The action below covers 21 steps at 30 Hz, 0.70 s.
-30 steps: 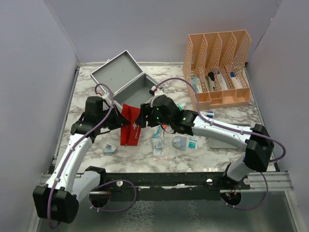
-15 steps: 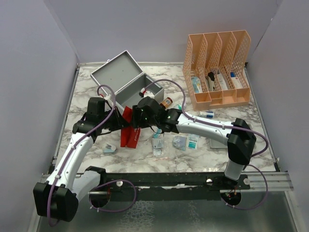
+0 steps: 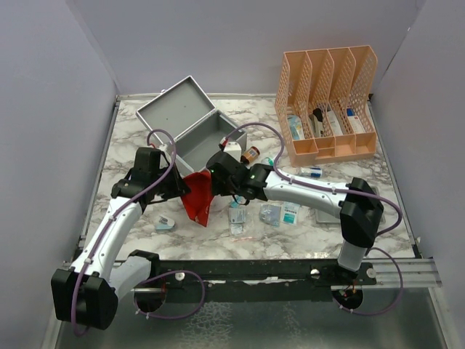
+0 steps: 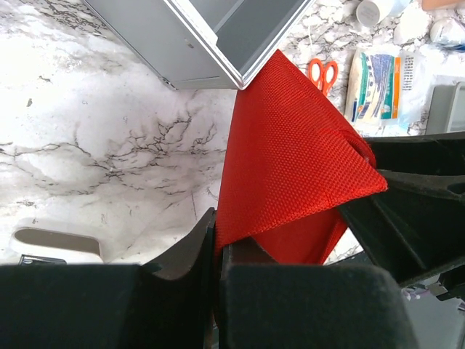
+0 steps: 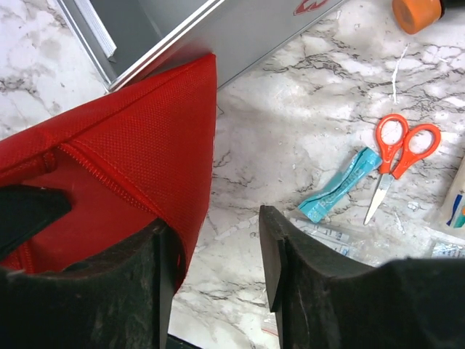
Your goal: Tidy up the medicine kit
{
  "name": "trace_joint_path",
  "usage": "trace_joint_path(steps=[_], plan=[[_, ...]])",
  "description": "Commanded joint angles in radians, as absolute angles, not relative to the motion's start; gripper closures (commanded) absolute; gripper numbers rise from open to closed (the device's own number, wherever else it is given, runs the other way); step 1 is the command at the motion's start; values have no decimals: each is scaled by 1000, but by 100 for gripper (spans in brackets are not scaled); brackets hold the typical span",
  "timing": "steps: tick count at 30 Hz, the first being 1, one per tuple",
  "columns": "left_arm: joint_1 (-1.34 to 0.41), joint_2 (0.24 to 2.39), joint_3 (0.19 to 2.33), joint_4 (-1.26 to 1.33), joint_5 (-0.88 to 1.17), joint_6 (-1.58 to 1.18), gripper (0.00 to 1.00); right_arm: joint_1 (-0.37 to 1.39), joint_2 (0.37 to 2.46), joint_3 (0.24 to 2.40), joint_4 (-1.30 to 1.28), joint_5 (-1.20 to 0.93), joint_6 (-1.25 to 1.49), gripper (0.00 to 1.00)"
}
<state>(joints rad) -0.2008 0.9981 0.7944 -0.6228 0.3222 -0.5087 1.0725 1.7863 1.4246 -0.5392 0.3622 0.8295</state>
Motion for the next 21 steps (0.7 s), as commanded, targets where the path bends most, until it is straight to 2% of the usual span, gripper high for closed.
trace_joint_path(steps=[1,7,16,21], plan=[[-203,1003,822,-636,347,-481,100,1079,1822,1470,-509,309,815,49],[-205,999,809,-633,374,-479,100,1080,1853,1505,-421,174,804,47],[-206,1010,797,-621,384,-481,100,1086,1946,1638,-510,239,847,49],[-207,1012,792,-621,369,-484,100,1091,1908,1590,-512,278,860,60]])
